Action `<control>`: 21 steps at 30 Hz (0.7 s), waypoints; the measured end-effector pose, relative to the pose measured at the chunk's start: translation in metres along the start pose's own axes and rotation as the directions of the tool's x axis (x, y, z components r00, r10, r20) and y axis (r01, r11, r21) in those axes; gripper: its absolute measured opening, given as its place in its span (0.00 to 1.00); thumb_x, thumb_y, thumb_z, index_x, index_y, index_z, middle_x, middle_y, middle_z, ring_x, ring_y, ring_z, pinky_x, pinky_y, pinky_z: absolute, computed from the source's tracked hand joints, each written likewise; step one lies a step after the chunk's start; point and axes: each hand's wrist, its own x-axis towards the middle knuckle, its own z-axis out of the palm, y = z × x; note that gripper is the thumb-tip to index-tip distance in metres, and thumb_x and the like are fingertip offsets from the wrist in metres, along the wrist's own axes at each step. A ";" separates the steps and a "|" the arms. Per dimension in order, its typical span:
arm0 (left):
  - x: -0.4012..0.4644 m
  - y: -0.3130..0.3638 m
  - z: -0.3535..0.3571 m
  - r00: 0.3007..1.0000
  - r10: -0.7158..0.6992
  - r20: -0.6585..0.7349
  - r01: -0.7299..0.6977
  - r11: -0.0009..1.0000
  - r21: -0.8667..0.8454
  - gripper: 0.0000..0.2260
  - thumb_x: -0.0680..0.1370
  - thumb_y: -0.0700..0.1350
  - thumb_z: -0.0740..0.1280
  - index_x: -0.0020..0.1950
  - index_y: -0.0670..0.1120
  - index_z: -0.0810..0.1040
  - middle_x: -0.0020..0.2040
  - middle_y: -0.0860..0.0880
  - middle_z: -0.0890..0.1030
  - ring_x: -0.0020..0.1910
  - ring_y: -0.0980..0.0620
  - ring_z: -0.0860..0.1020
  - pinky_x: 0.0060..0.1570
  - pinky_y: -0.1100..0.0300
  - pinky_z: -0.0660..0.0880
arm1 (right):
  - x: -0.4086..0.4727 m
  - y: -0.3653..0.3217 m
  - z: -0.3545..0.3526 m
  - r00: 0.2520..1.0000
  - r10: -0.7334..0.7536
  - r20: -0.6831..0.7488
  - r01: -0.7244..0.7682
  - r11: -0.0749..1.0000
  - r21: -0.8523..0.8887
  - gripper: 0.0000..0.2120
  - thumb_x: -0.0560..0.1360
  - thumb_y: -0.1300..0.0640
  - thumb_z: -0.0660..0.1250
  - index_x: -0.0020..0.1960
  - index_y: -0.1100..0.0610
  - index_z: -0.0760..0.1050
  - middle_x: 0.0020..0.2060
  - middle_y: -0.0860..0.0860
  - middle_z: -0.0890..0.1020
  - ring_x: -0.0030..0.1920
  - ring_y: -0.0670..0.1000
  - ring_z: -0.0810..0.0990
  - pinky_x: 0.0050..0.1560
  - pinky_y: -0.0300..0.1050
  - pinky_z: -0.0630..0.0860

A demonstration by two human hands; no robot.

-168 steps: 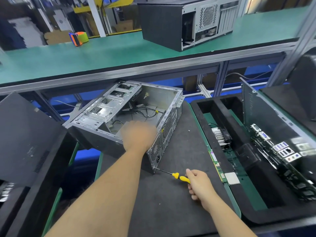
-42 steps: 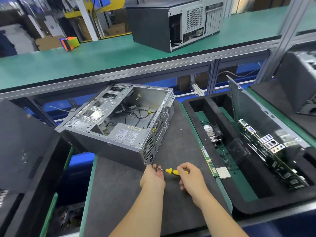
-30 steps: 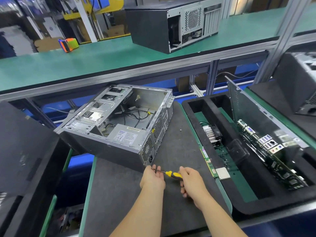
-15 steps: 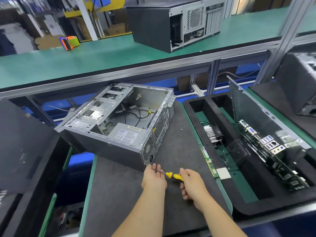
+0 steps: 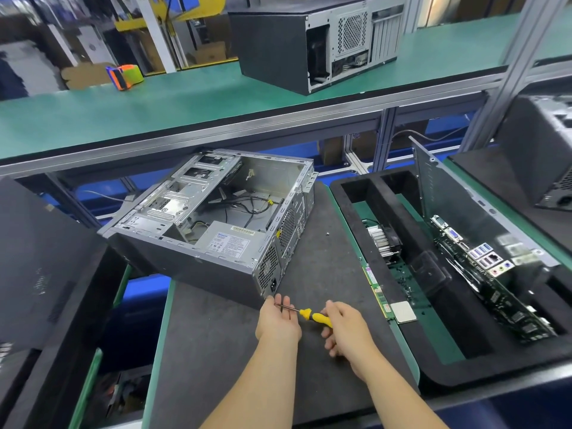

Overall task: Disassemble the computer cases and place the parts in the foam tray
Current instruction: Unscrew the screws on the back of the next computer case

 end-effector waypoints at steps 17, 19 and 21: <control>-0.008 0.001 0.000 0.999 -0.020 0.027 0.021 0.999 -0.027 0.16 0.86 0.44 0.60 0.73 0.40 0.73 0.70 0.47 0.77 0.68 0.48 0.77 0.62 0.56 0.72 | -0.003 0.000 0.001 0.999 -0.039 -0.015 0.039 0.998 -0.047 0.12 0.83 0.51 0.60 0.48 0.57 0.76 0.28 0.52 0.75 0.24 0.50 0.71 0.25 0.42 0.69; -0.007 0.001 0.000 0.999 -0.021 0.024 0.022 0.999 -0.027 0.16 0.86 0.44 0.60 0.73 0.40 0.73 0.70 0.47 0.77 0.66 0.48 0.77 0.63 0.56 0.72 | -0.004 0.000 -0.001 0.993 -0.114 -0.038 0.111 0.992 -0.064 0.06 0.81 0.56 0.63 0.47 0.54 0.77 0.32 0.51 0.77 0.25 0.48 0.72 0.27 0.41 0.70; -0.006 0.001 -0.001 0.999 -0.021 0.027 0.022 1.000 -0.019 0.16 0.86 0.44 0.60 0.72 0.39 0.73 0.68 0.47 0.78 0.64 0.48 0.78 0.66 0.55 0.72 | -0.006 -0.001 -0.004 0.985 -0.168 -0.042 0.167 0.985 -0.030 0.04 0.79 0.60 0.66 0.48 0.52 0.77 0.40 0.52 0.81 0.30 0.48 0.74 0.29 0.37 0.72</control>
